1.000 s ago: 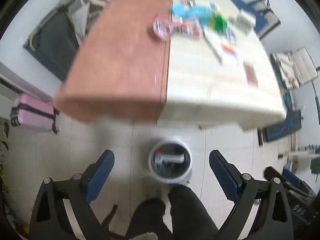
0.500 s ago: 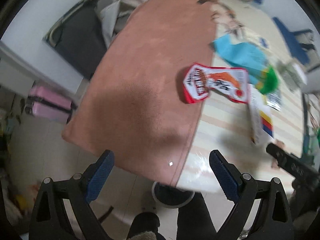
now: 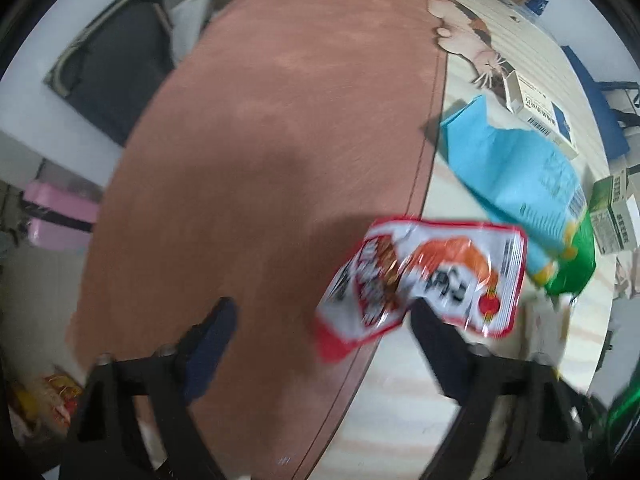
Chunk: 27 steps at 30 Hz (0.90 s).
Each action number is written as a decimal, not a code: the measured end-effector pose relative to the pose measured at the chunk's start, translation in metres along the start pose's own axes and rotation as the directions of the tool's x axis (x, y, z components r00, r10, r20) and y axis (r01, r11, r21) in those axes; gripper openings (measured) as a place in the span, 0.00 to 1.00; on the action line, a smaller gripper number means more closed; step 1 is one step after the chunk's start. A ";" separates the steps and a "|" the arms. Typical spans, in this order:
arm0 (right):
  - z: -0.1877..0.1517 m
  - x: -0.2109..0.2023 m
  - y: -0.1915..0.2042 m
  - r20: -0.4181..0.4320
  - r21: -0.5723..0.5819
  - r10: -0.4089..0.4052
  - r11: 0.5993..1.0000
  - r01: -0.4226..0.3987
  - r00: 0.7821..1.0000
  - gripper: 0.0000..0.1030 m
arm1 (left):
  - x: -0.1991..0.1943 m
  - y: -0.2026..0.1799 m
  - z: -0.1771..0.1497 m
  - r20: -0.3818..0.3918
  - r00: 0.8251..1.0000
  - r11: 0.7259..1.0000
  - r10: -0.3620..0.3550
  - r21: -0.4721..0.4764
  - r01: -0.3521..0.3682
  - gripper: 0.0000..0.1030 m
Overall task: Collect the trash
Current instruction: 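Grasp the red snack wrapper with the left tool while the right tool grasps the striped medicine box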
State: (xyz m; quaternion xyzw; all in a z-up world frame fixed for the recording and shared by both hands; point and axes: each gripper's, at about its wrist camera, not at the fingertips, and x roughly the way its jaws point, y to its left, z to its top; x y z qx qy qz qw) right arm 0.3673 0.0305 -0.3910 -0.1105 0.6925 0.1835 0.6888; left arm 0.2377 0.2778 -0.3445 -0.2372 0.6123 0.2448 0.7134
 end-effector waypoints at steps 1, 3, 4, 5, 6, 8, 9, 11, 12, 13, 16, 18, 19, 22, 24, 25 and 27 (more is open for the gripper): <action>-0.003 -0.001 -0.009 -0.007 0.023 0.005 1.000 -0.005 1.000 0.79 | 0.005 -0.002 0.002 -0.004 1.000 1.000 -0.012 0.008 0.012 0.67; -0.006 -0.001 -0.024 -0.017 0.064 0.016 0.998 -0.015 1.000 0.78 | 0.012 -0.008 0.005 -0.014 0.999 0.999 -0.033 0.032 0.033 0.40; -0.007 -0.001 -0.029 -0.017 0.076 0.016 0.997 -0.014 1.000 0.78 | 0.008 -0.009 0.005 0.012 0.999 0.998 -0.052 0.036 0.051 0.33; -0.008 -0.003 -0.033 -0.015 0.084 0.012 0.996 -0.011 1.000 0.78 | 0.006 -0.011 0.004 0.023 0.999 0.998 -0.047 0.052 0.045 0.20; -0.009 -0.005 -0.036 -0.008 0.090 0.007 0.996 -0.006 1.000 0.78 | 0.003 -0.012 0.003 0.031 0.998 0.997 -0.046 0.066 0.044 0.14; -0.011 -0.009 -0.038 0.003 0.097 0.000 0.995 0.000 1.000 0.78 | -0.004 -0.011 -0.002 0.046 0.998 0.996 -0.046 0.080 0.043 0.02; -0.011 -0.012 -0.038 0.010 0.101 0.001 0.995 -0.002 1.000 0.78 | -0.007 -0.010 -0.005 0.051 0.997 0.996 -0.051 0.082 0.046 0.01; -0.011 -0.018 -0.031 0.027 0.104 0.002 0.995 -0.005 1.000 0.77 | -0.018 -0.010 -0.013 0.075 0.996 0.995 -0.049 0.092 0.042 0.00; -0.016 -0.023 -0.031 0.034 0.104 0.003 0.995 -0.007 0.999 0.77 | -0.026 -0.009 -0.019 0.093 0.995 0.994 -0.045 0.099 0.035 0.00; -0.016 -0.027 -0.028 0.042 0.103 0.005 0.995 -0.010 0.999 0.77 | -0.031 -0.009 -0.022 0.103 0.994 0.994 -0.046 0.101 0.035 0.00; -0.025 -0.039 -0.017 0.070 0.091 0.014 0.996 -0.020 0.997 0.77 | -0.057 -0.008 -0.036 0.144 0.988 0.993 -0.056 0.112 0.040 0.00; -0.029 -0.046 -0.016 0.083 0.084 0.019 0.996 -0.026 0.996 0.76 | -0.073 -0.006 -0.046 0.165 0.984 0.992 -0.065 0.119 0.045 0.00; -0.032 -0.050 -0.015 0.088 0.081 0.023 0.996 -0.031 0.996 0.76 | -0.076 -0.008 -0.044 0.172 0.983 0.991 -0.066 0.125 0.045 0.00; -0.041 -0.058 -0.011 0.105 0.079 0.031 0.996 -0.039 0.994 0.76 | -0.091 -0.005 -0.052 0.191 0.979 0.989 -0.075 0.142 0.048 0.00; -0.047 -0.059 -0.002 0.114 0.084 0.032 0.996 -0.042 0.993 0.76 | -0.096 -0.005 -0.055 0.204 0.976 0.987 -0.078 0.151 0.048 0.00; -0.051 -0.059 -0.001 0.118 0.090 0.036 0.995 -0.047 0.992 0.76 | -0.101 -0.002 -0.058 0.208 0.975 0.987 -0.080 0.154 0.049 0.00; -0.062 -0.063 0.004 0.131 0.102 0.041 0.993 -0.055 0.991 0.75 | -0.111 0.003 -0.065 0.220 0.972 0.986 -0.087 0.159 0.053 0.00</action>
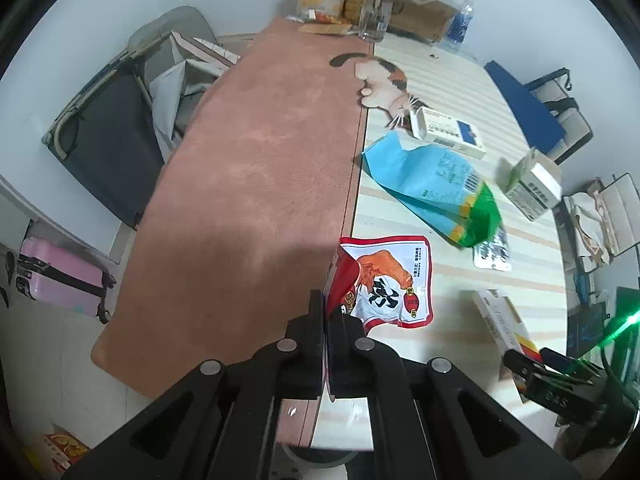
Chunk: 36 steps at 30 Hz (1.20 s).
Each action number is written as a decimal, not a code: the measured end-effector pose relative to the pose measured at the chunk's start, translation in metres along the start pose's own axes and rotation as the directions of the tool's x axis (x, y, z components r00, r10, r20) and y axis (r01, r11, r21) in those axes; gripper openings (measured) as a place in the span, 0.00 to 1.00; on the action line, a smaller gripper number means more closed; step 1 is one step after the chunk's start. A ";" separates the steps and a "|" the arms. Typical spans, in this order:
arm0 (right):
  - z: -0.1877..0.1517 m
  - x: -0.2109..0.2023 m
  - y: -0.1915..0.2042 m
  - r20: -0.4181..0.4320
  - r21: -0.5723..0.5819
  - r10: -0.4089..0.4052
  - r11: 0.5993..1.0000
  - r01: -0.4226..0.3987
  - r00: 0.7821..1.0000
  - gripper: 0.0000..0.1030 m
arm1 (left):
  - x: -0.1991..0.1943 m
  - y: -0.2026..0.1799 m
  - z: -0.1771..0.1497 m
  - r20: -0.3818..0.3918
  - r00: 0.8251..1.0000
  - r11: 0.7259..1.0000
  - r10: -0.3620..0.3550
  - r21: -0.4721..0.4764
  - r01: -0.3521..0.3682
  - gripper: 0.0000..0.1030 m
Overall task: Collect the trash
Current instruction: 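Grasp the red snack wrapper with the left tool while the right tool grasps the striped medicine box, then carry the wrapper and medicine box to the bin and release them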
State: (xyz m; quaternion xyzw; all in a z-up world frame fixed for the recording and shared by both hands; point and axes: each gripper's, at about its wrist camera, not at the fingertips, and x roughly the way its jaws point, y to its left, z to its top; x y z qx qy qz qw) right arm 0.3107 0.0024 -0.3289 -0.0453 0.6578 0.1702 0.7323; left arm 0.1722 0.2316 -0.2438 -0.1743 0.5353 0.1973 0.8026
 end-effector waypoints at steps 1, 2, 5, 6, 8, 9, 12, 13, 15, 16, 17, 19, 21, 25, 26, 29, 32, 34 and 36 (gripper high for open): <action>-0.005 -0.002 0.001 0.008 0.008 0.007 1.000 -0.007 1.000 0.75 | -0.007 0.001 -0.004 0.009 1.000 1.000 0.000 0.006 0.000 0.00; -0.012 -0.007 0.003 0.021 0.020 0.016 1.000 -0.017 1.000 0.75 | -0.010 0.003 -0.007 0.015 1.000 1.000 -0.001 0.008 0.001 0.00; -0.035 -0.018 0.004 0.056 0.036 0.030 0.999 -0.032 0.998 0.75 | -0.028 0.009 -0.023 0.029 0.999 1.000 -0.019 0.013 0.019 0.00; -0.040 -0.024 0.003 0.065 0.039 0.033 0.999 -0.035 0.997 0.75 | -0.033 0.011 -0.030 0.032 0.999 1.000 -0.026 0.014 0.026 0.00; -0.059 -0.036 0.004 0.089 0.052 0.038 0.998 -0.042 0.995 0.75 | -0.044 0.017 -0.048 0.034 0.998 0.999 -0.049 0.021 0.048 0.00; -0.064 -0.040 -0.005 0.097 0.060 0.040 0.997 -0.046 0.994 0.75 | -0.046 0.018 -0.053 0.033 0.998 0.998 -0.056 0.024 0.056 0.00; -0.097 -0.051 -0.008 0.115 0.095 0.046 0.994 -0.057 0.992 0.74 | -0.053 0.026 -0.083 0.007 0.996 0.995 -0.090 0.044 0.089 0.00; -0.112 -0.055 -0.008 0.118 0.109 0.051 0.992 -0.064 0.992 0.74 | -0.054 0.028 -0.094 -0.011 0.995 0.993 -0.100 0.054 0.101 0.00; -0.141 -0.061 -0.009 0.122 0.124 0.054 0.990 -0.069 0.991 0.74 | -0.053 0.036 -0.121 -0.053 0.991 0.990 -0.122 0.065 0.125 0.00; -0.158 -0.063 -0.008 0.119 0.130 0.057 0.989 -0.073 0.991 0.74 | -0.051 0.038 -0.129 -0.070 0.990 0.989 -0.126 0.066 0.130 0.00; -0.176 -0.063 -0.008 0.109 0.139 0.059 0.987 -0.074 0.992 0.74 | -0.046 0.041 -0.142 -0.098 0.987 0.988 -0.130 0.069 0.137 0.00; -0.209 -0.057 -0.010 0.079 0.159 0.068 0.984 -0.080 0.995 0.74 | -0.032 0.046 -0.164 -0.152 0.980 0.988 -0.129 0.067 0.140 0.00; -0.238 -0.042 -0.015 0.035 0.184 0.074 0.980 -0.079 0.997 0.74 | -0.011 0.049 -0.186 -0.218 0.968 0.988 -0.122 0.067 0.140 0.00; -0.286 0.013 -0.027 -0.072 0.230 0.070 0.972 -0.051 0.995 0.74 | 0.049 0.049 -0.235 -0.342 0.934 0.990 -0.098 0.061 0.126 0.00; -0.298 0.036 -0.032 -0.104 0.244 0.067 0.969 -0.039 0.992 0.74 | 0.064 0.048 -0.243 -0.362 0.927 0.990 -0.096 0.058 0.126 0.00; -0.321 0.100 -0.042 -0.169 0.278 0.073 0.960 -0.023 0.983 0.74 | 0.120 0.043 -0.272 -0.430 0.898 0.992 -0.088 0.048 0.120 0.00; -0.337 0.170 -0.050 -0.220 0.288 0.080 0.958 -0.013 0.972 0.74 | 0.181 0.034 -0.297 -0.491 0.868 0.992 -0.065 0.061 0.109 0.00; -0.343 0.209 -0.054 -0.238 0.284 0.084 0.959 -0.013 0.968 0.74 | 0.224 0.027 -0.316 -0.532 0.846 0.991 -0.040 0.090 0.103 0.01; -0.348 0.250 -0.057 -0.253 0.275 0.083 0.961 -0.011 0.964 0.73 | 0.253 0.021 -0.331 -0.554 0.832 0.988 -0.024 0.113 0.104 0.05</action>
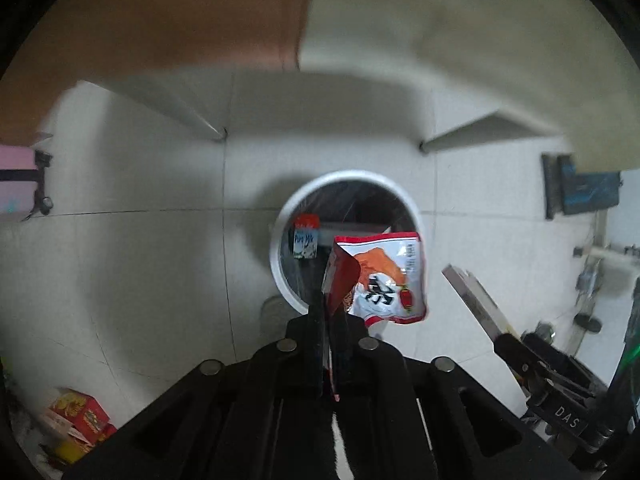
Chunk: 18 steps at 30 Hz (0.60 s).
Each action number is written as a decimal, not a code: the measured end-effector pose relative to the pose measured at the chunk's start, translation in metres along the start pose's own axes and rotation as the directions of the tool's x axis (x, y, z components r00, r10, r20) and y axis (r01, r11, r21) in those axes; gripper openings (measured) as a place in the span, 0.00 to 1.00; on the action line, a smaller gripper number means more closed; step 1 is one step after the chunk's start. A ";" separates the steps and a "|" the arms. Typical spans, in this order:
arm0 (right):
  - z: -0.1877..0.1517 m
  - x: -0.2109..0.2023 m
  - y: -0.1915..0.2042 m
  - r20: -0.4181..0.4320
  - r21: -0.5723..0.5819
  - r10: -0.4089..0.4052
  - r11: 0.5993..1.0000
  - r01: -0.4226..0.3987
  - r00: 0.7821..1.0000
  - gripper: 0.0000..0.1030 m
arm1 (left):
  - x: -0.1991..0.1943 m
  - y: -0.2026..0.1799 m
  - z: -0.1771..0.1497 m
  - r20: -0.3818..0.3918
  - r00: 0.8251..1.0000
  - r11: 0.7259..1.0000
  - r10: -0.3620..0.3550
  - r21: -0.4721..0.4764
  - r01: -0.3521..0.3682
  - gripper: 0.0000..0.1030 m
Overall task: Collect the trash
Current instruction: 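Carry the wrapper and medicine box to the bin and release them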
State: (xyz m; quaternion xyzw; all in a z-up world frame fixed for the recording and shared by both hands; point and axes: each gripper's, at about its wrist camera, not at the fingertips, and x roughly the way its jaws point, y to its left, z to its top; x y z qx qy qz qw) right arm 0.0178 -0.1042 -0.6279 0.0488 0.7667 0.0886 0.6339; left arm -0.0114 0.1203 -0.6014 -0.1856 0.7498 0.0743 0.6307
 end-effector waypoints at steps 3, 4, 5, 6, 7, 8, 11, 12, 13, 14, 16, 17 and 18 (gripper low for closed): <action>0.010 0.051 -0.004 -0.014 -0.020 0.000 1.000 0.000 1.000 0.74 | 0.054 -0.001 0.005 -0.060 0.997 0.998 0.054 0.014 -0.053 0.08; 0.013 0.068 -0.007 -0.021 -0.019 0.006 1.000 -0.006 1.000 0.74 | 0.069 0.002 0.006 -0.076 0.996 0.999 0.046 0.001 -0.047 0.09; 0.017 0.084 -0.009 -0.041 -0.020 0.014 1.000 -0.015 0.999 0.75 | 0.079 0.004 0.007 -0.080 0.996 0.999 0.044 -0.007 -0.045 0.10; 0.018 0.094 -0.010 -0.050 -0.019 0.023 1.000 -0.024 0.998 0.77 | 0.087 0.004 0.007 -0.078 0.996 0.999 0.047 -0.010 -0.048 0.10; 0.019 0.104 -0.012 -0.053 -0.019 0.027 0.999 -0.029 0.998 0.89 | 0.096 0.008 0.004 -0.047 0.998 0.999 0.049 -0.014 -0.050 0.14; 0.021 0.112 -0.014 -0.051 -0.026 0.027 0.999 -0.028 0.998 0.97 | 0.102 0.010 0.002 -0.042 0.998 0.999 0.050 -0.020 -0.051 0.31; 0.022 0.126 -0.016 -0.040 -0.061 -0.009 0.998 0.007 0.999 0.97 | 0.106 0.016 0.001 -0.018 0.999 0.998 0.035 -0.044 -0.035 0.81; 0.022 0.129 -0.017 -0.040 -0.068 -0.022 0.997 0.019 0.999 0.97 | 0.107 0.016 -0.001 -0.013 0.999 0.998 0.037 -0.043 -0.038 0.82; 0.021 0.130 -0.017 -0.035 -0.078 -0.044 0.996 0.041 0.998 0.98 | 0.107 0.016 -0.003 -0.013 0.999 0.998 0.046 -0.040 -0.047 0.85; 0.021 0.131 -0.017 -0.027 -0.088 -0.065 0.994 0.063 0.998 0.99 | 0.106 0.016 -0.005 -0.015 0.999 0.998 0.049 -0.039 -0.049 0.93; 0.023 0.134 -0.017 -0.013 -0.100 -0.097 0.990 0.095 0.995 0.99 | 0.103 0.018 -0.009 -0.005 0.998 0.997 0.065 -0.033 -0.065 0.97; 0.023 0.133 -0.017 -0.007 -0.106 -0.112 0.988 0.111 0.994 0.99 | 0.101 0.016 -0.011 0.003 0.998 0.997 0.068 -0.030 -0.068 0.97; 0.023 0.131 -0.017 -0.001 -0.115 -0.129 0.985 0.128 0.992 0.99 | 0.098 0.016 -0.013 0.009 0.997 0.997 0.072 -0.027 -0.072 0.97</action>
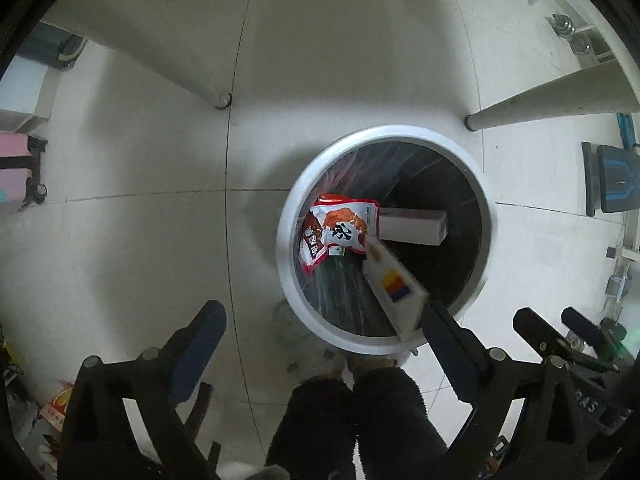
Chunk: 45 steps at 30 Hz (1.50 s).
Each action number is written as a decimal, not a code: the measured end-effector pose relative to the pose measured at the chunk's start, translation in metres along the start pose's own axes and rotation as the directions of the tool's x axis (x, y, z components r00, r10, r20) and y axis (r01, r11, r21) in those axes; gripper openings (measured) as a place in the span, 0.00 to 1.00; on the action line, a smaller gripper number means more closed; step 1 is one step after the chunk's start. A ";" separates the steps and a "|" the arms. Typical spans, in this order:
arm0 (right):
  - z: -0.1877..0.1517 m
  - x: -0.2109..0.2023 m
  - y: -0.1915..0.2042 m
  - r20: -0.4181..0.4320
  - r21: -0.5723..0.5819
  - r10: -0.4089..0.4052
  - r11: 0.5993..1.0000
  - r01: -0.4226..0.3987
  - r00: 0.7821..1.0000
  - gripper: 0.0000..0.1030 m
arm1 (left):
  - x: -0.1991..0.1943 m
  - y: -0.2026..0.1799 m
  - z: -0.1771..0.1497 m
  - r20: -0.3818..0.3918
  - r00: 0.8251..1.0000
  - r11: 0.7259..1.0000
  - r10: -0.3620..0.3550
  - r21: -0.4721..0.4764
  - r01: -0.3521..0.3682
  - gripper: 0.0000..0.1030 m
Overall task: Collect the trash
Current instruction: 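Carry the wrapper and medicine box to the bin and release them, then move both tools back over the table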
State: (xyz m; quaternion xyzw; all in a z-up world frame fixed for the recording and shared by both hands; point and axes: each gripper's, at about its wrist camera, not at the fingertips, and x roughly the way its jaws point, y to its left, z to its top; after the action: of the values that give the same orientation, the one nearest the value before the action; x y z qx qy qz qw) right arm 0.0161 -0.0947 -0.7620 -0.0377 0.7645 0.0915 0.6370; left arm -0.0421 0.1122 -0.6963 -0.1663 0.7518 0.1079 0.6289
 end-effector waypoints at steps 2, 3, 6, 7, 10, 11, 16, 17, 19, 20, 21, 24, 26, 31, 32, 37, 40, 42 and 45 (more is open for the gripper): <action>0.000 -0.005 0.001 0.008 -0.015 -0.017 1.000 0.018 1.000 0.99 | -0.006 0.003 -0.003 0.013 1.000 1.000 0.013 0.003 -0.013 0.97; -0.001 -0.008 0.002 0.012 -0.024 -0.027 0.999 0.028 1.000 0.99 | -0.010 0.004 -0.005 0.018 1.000 1.000 0.018 0.004 -0.018 0.97; -0.001 -0.021 0.004 0.026 -0.040 -0.053 0.998 0.054 0.998 0.99 | -0.021 0.004 -0.009 0.033 0.999 0.999 0.042 0.011 -0.042 0.97; -0.002 -0.024 0.004 0.026 -0.042 -0.059 0.997 0.060 0.998 0.99 | -0.026 0.004 -0.012 0.037 0.998 0.999 0.047 0.014 -0.047 0.97; -0.008 -0.040 0.004 0.032 -0.041 -0.063 0.997 0.064 0.998 0.99 | -0.044 0.001 -0.020 0.049 0.998 0.998 0.050 0.020 -0.051 0.97; -0.011 -0.049 0.004 0.037 -0.042 -0.067 0.997 0.069 0.997 0.99 | -0.050 0.001 -0.022 0.053 0.997 0.998 0.051 0.020 -0.052 0.97; -0.026 -0.097 0.006 0.065 -0.046 -0.079 0.996 0.082 0.995 0.99 | -0.093 -0.002 -0.039 0.074 0.996 0.999 0.047 0.023 -0.048 0.97; -0.029 -0.110 0.006 0.071 -0.047 -0.081 0.995 0.085 0.994 0.99 | -0.107 -0.003 -0.044 0.085 0.995 0.998 0.053 0.024 -0.056 0.97; -0.036 -0.135 0.006 0.083 -0.044 -0.080 0.995 0.084 0.993 0.99 | -0.129 -0.005 -0.050 0.100 0.994 0.998 0.050 0.027 -0.053 0.97; -0.039 -0.147 0.007 0.090 -0.044 -0.081 0.995 0.085 0.993 0.99 | -0.144 -0.005 -0.055 0.109 0.993 0.998 0.054 0.026 -0.057 0.97; -0.042 -0.163 0.008 0.098 -0.045 -0.080 0.995 0.085 0.992 0.99 | -0.154 -0.006 -0.057 0.116 0.992 0.998 0.050 0.026 -0.053 0.97; -0.054 -0.210 0.011 0.121 -0.038 -0.067 0.997 0.072 0.990 0.99 | -0.194 -0.008 -0.069 0.144 0.988 0.998 0.047 0.022 -0.051 0.97; -0.063 -0.241 0.013 0.138 -0.038 -0.056 0.997 0.062 0.989 0.99 | -0.223 -0.009 -0.079 0.161 0.986 0.999 0.044 0.022 -0.048 0.97; -0.088 -0.320 0.021 0.160 -0.043 -0.014 0.999 0.021 0.987 0.99 | -0.285 -0.007 -0.100 0.196 0.980 0.999 0.036 0.026 -0.042 0.97; -0.093 -0.333 0.022 0.167 -0.044 -0.008 0.999 0.016 0.986 0.99 | -0.300 -0.006 -0.105 0.208 0.977 0.998 0.040 0.029 -0.047 0.97; -0.110 -0.411 0.028 0.233 -0.044 0.047 0.998 -0.037 0.971 0.99 | -0.360 -0.007 -0.115 0.287 0.957 0.997 0.051 0.040 -0.065 0.97; -0.106 -0.451 0.027 0.280 -0.030 0.080 0.997 -0.075 0.957 0.99 | -0.401 -0.008 -0.111 0.360 0.931 0.997 0.064 0.021 -0.076 0.97; -0.098 -0.476 0.026 0.305 -0.025 0.104 0.995 -0.101 0.947 0.99 | -0.421 -0.008 -0.105 0.396 0.916 0.997 0.064 0.010 -0.074 0.97; -0.079 -0.512 0.024 0.353 -0.027 0.126 0.992 -0.125 0.927 0.99 | -0.457 -0.011 -0.084 0.467 0.881 0.997 0.076 -0.019 -0.076 0.97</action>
State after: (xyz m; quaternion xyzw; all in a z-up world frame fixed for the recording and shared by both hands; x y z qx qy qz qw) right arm 0.0310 -0.1160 -0.2440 0.0268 0.6381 0.1390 0.7569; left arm -0.0437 0.1233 -0.2314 -0.1058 0.5844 0.1694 0.7865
